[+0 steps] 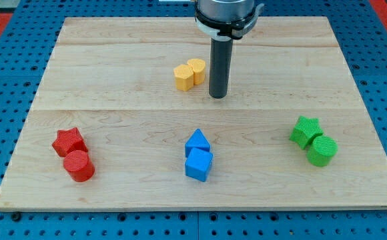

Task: Move your arm towards the center right side of the board

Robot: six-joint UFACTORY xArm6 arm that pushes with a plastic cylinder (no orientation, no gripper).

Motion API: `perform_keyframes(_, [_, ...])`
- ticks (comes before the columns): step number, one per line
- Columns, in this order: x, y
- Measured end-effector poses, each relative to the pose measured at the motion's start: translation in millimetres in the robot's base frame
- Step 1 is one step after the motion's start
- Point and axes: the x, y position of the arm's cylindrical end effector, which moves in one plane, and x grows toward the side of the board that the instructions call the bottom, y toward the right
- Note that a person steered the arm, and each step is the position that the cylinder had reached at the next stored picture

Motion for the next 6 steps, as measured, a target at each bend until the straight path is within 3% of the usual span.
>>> perform_keyframes(2, [0.8,10.8])
perform_keyframes(3, [-15.3,45.8])
perform_keyframes(5, [-60.5,35.4])
perform_keyframes(6, [-56.2,82.1])
